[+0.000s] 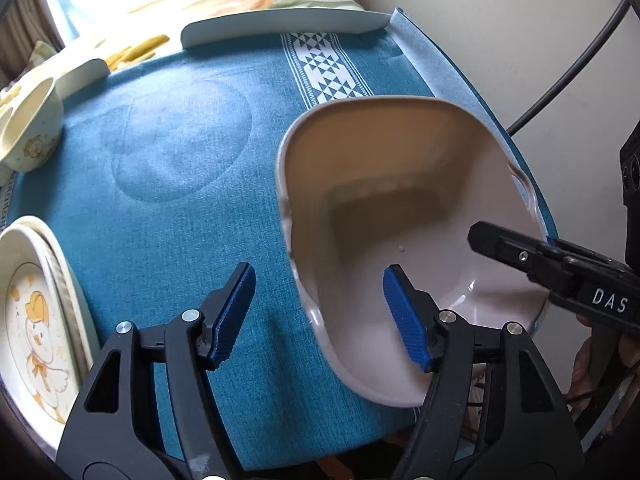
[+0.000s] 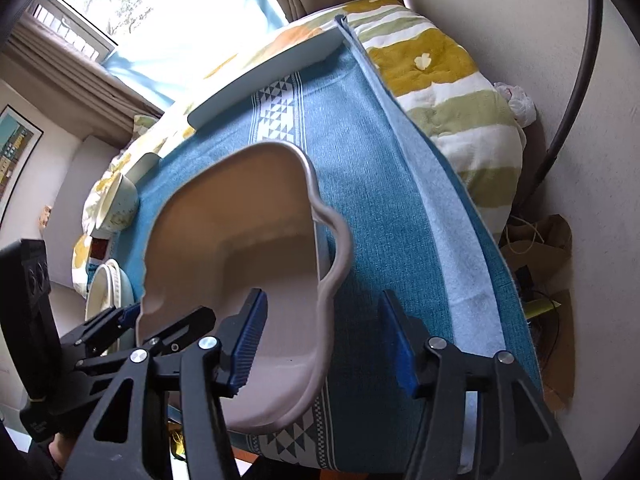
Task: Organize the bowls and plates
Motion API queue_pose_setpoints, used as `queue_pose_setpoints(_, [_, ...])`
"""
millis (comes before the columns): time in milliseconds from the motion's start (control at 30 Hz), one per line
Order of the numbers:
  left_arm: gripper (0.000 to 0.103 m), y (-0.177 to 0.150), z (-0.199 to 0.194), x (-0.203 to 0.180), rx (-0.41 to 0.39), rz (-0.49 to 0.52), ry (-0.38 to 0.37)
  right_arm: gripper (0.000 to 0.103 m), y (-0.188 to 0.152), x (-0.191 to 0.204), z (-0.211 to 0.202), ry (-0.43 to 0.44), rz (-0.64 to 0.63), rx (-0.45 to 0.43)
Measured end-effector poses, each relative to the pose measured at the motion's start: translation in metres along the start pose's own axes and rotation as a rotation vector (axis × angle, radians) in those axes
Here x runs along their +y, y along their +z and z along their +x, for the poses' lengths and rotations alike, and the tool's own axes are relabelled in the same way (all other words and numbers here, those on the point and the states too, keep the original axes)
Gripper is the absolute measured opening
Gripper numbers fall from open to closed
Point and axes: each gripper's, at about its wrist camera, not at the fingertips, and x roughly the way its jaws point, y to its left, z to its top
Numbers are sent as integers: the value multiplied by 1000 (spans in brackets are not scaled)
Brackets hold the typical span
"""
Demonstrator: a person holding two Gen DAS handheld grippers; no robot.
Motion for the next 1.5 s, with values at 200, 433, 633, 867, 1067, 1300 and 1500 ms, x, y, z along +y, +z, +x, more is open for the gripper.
queue_pose_setpoints(200, [64, -6, -54, 7, -48, -31, 20, 53, 3, 20, -44, -47, -67, -76])
queue_pose_setpoints(433, [68, -21, -164, 28, -229, -76, 114, 54, 13, 88, -107, 13, -287, -179])
queue_pose_setpoints(633, [103, -7, -221, 74, -373, -161, 227, 102, 37, 156, -120, 133, -429, -257])
queue_pose_setpoints(867, [103, 17, -224, 165, -360, -309, 263, 102, 79, 234, -85, 182, -501, -193])
queue_pose_setpoints(1067, [102, 42, -204, 251, -314, -443, 221, 102, 119, 288, -16, 187, -449, -69])
queue_pose_setpoints(1300, [99, 73, -133, 337, -191, -547, 144, 102, 146, 315, 83, 154, -333, 74])
queue_pose_setpoints(1500, [66, 91, -68, 379, -80, -580, 65, 72, 144, 322, 158, 112, -266, 184])
